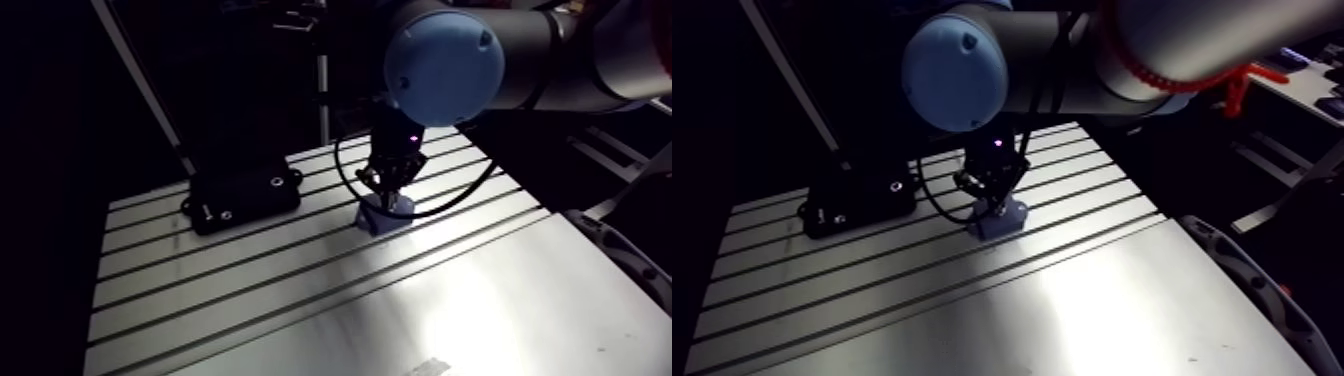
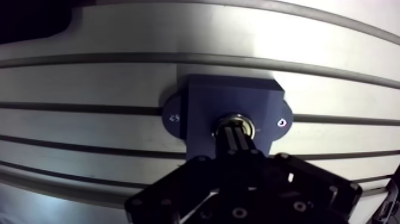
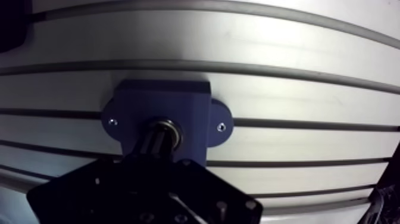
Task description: Pick up the bearing and press it into the housing until flush.
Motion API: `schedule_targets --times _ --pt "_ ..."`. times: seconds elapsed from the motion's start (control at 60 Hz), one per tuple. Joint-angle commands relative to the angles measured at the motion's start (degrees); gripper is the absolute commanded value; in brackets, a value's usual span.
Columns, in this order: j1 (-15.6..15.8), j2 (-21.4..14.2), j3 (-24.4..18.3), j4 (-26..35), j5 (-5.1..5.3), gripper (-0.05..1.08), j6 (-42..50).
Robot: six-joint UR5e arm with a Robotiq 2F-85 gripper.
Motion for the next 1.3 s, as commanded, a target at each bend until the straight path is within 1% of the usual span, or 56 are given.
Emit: schedule_targets --times 0.017,1.3 --pt "-0.30 -0.01 -0.09 0.00 0.01 1.08 -0.03" --pt "-0.30 -0.01 0.70 0.00 -0.01 1.08 0.06"
